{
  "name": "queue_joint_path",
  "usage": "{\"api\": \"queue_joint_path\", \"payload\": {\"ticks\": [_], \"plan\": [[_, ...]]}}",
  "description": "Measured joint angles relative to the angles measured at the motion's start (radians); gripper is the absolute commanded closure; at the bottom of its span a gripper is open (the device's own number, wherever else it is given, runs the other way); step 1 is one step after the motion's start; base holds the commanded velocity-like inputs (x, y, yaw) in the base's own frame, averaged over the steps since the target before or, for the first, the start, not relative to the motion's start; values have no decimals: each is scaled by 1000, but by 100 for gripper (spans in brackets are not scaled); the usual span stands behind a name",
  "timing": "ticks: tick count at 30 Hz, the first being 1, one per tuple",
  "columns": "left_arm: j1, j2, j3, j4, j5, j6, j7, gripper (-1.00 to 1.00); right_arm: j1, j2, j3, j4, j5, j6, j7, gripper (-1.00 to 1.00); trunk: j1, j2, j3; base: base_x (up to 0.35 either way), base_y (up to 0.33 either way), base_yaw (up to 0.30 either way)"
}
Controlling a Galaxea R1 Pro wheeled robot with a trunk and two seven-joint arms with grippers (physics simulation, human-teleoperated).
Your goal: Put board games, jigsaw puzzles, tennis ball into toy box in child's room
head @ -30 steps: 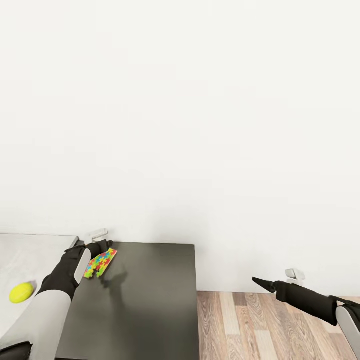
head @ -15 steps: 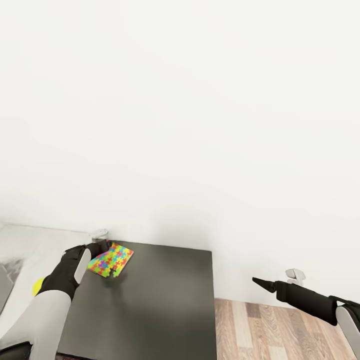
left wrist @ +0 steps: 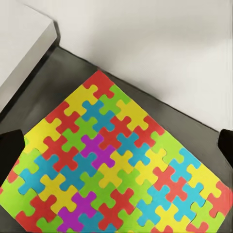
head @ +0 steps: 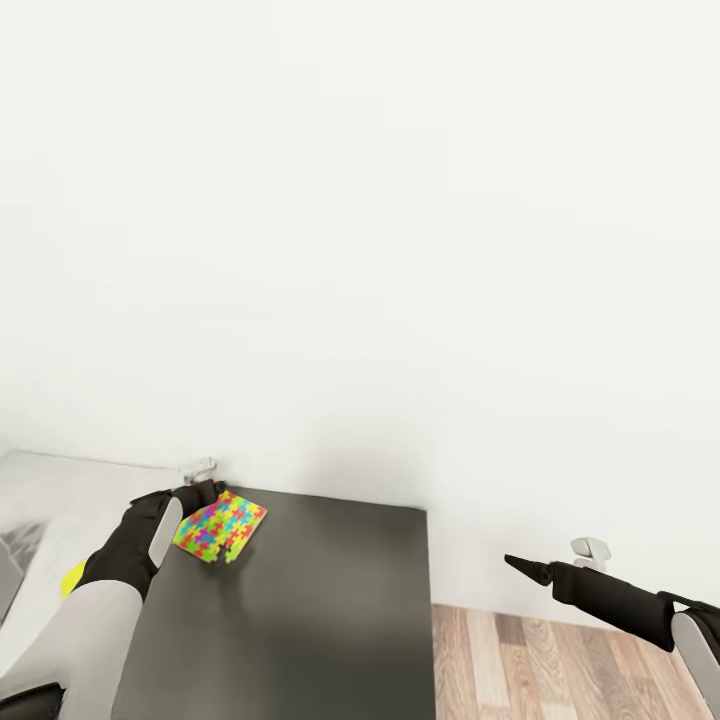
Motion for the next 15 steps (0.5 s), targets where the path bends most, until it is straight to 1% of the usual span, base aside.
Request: {"api": "queue_joint_path", "payload": {"ticks": [15], "plan": [[0, -1, 0, 0, 1, 0, -1, -100, 1, 0, 1, -1, 0, -1, 0, -100, 0, 0, 0, 11, -6, 0]]}}
